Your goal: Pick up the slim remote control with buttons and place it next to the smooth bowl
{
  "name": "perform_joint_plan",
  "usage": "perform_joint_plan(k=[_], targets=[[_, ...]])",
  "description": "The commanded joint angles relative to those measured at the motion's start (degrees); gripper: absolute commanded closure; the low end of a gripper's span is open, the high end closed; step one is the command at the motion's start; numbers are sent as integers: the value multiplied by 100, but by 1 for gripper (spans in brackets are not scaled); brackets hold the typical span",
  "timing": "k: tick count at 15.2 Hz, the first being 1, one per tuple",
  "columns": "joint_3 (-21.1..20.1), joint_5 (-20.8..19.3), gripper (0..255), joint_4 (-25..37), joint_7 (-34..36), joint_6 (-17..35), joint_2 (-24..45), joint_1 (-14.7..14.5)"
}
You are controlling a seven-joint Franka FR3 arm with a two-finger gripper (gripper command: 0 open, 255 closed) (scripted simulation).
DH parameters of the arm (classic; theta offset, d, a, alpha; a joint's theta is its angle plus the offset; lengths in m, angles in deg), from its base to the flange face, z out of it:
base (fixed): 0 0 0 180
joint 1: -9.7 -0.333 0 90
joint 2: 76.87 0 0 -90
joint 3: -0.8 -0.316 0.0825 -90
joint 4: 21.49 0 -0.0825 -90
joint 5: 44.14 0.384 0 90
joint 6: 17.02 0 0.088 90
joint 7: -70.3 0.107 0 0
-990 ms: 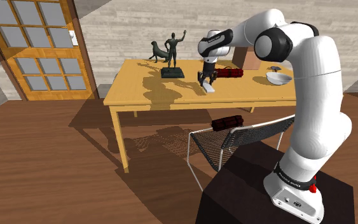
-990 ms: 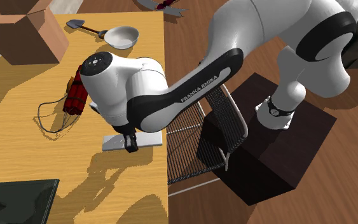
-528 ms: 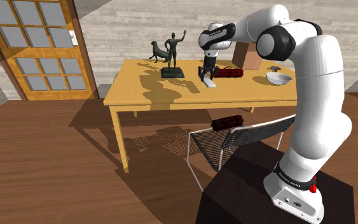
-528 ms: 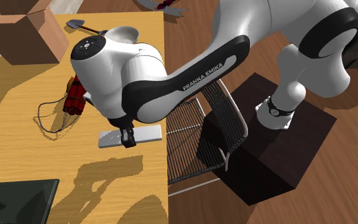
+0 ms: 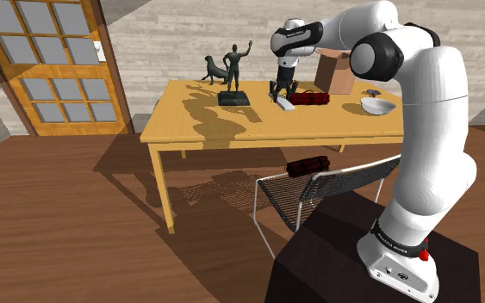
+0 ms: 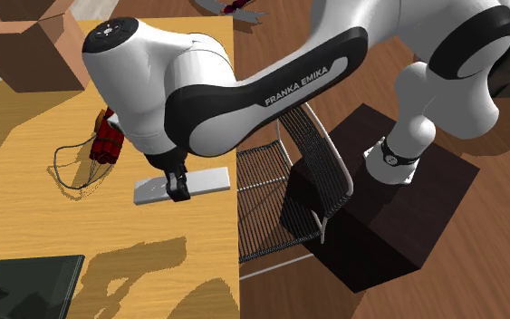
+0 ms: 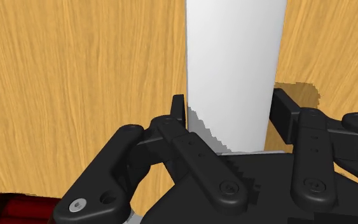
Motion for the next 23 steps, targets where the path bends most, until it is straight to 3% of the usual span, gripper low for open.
perform_joint_plan(k=[1,3,13,23], targets=[[5,-6,255,139,5,-152,-14,10],[8,-10,255,246,11,-267,-22,15],[310,106,255,184,-1153,-281,-43,875],[539,348,255,1048,-2295,-635,534,1904]])
